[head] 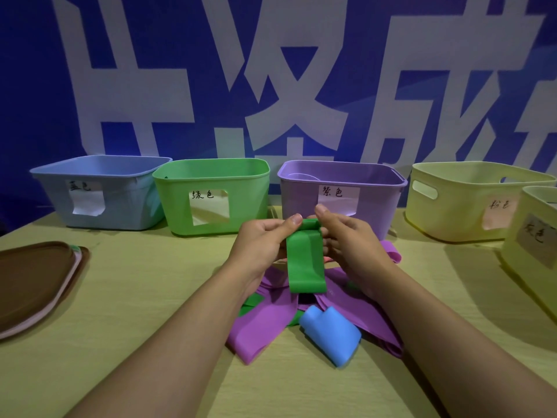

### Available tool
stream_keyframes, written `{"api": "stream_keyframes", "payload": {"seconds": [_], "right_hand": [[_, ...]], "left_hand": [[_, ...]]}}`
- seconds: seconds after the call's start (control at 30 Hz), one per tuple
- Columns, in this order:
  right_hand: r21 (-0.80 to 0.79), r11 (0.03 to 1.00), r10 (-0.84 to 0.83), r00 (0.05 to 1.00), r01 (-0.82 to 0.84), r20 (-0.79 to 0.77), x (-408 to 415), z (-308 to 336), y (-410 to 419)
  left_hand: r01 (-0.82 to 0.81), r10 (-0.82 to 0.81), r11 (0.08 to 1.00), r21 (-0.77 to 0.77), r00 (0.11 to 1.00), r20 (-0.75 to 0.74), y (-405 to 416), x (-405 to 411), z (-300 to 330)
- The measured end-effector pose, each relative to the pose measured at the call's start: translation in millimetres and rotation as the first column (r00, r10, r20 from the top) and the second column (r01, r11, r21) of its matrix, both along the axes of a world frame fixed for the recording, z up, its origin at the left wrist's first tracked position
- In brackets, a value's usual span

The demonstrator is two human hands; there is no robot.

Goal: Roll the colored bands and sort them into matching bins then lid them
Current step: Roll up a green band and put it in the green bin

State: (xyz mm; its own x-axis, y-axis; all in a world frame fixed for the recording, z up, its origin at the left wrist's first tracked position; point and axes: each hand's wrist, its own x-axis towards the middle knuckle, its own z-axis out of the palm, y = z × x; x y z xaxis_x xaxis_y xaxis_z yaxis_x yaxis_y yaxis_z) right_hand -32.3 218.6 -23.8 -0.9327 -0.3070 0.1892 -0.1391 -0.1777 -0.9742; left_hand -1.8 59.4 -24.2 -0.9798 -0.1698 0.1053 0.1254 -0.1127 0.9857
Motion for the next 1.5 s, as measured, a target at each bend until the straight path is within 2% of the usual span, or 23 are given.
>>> {"api": "stream_keyframes", "payload": {"seconds": [0.3, 0.47, 0.73, 1.03, 1.27, 1.5], "right_hand": [[0.118, 0.985, -0.14, 0.987, 0.13, 0.079, 0.5, 0.1, 2.6], [0.168, 0.966, -0.206, 0.978, 0.199, 0.023, -1.9, -0.9, 3.1], [0.197, 0.953, -0.217, 0.973, 0.228, -0.08, -6.5, -5.2, 3.0], [0.147, 0.983, -0.095, 0.988, 0.112, -0.12, -5.3, -3.6, 3.9], [0.121, 0.989, -0.072, 0.987, 0.09, -0.146, -1.4, -1.5, 3.7], [0.027, 0.999, -0.042, 0.999, 0.042, -0.012, -0.6, -2.2, -0.5]], "left_hand": [[0.045, -0.044, 0.998, 0.05, 0.999, -0.023, 1.5, 1.3, 1.9], [0.088, -0.087, 0.995, 0.049, 0.996, -0.033, 1.8, 3.8, 2.6], [0.072, -0.069, 0.996, 0.045, 0.996, -0.056, 0.8, 3.6, 1.9], [0.123, -0.12, 0.978, 0.167, 0.992, -0.025, 5.0, 5.4, 6.7], [0.037, -0.038, 0.999, 0.028, 0.999, 0.038, 1.8, 1.8, -0.9], [0.016, -0.016, 0.999, 0.046, 1.0, -0.006, 1.0, -1.0, -2.3]]}}
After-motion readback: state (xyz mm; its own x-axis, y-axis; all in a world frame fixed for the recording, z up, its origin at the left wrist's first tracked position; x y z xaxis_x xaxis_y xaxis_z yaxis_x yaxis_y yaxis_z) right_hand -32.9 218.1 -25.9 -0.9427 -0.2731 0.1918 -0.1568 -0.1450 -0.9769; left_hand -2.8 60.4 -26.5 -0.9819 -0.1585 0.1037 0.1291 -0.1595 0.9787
